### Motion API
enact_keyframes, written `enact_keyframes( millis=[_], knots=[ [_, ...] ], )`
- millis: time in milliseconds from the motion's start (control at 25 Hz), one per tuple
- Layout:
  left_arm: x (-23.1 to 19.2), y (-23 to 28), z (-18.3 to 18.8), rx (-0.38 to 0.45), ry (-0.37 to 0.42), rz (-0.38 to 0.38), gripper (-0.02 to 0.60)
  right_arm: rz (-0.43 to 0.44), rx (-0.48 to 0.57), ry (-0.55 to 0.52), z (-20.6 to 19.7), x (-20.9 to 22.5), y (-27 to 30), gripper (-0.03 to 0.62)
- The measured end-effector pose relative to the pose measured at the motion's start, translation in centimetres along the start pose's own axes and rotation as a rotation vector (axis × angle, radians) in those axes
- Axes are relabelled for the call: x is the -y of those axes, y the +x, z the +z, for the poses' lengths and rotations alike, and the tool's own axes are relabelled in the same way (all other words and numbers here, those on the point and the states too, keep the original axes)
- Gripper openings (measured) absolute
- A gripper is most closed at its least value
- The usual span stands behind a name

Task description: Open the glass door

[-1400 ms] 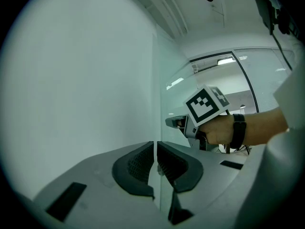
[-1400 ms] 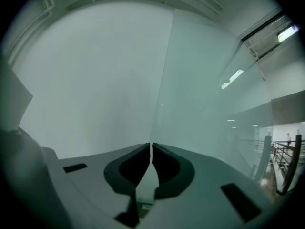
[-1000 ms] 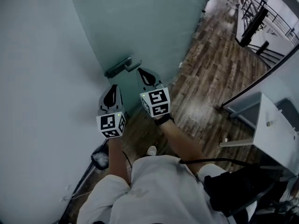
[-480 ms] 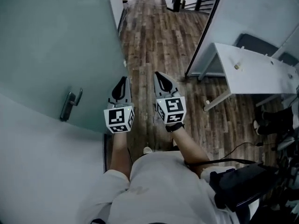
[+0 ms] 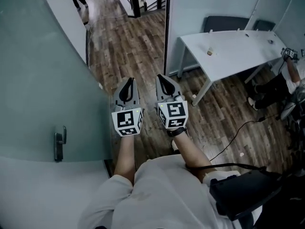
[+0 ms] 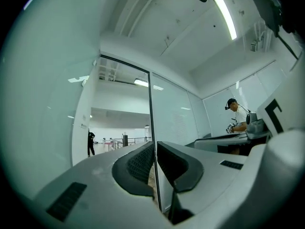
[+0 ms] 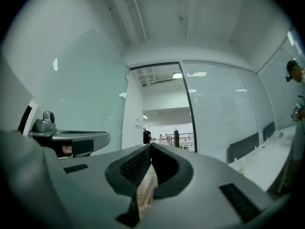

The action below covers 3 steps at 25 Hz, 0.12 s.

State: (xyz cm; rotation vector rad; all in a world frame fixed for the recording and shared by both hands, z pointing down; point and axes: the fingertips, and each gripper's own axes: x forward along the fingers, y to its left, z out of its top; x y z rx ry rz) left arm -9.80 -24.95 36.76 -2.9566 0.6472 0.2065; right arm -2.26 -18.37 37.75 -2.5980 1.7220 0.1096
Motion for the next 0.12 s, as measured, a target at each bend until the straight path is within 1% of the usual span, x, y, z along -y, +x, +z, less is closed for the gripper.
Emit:
enact_keyframes(
  millis=[120],
  knots=[
    [1.2, 1.7, 0.6, 0.008, 0.015, 0.002, 0.023, -0.035, 0.012, -0.013, 1.0, 1.7, 0.2, 0.005]
  ],
)
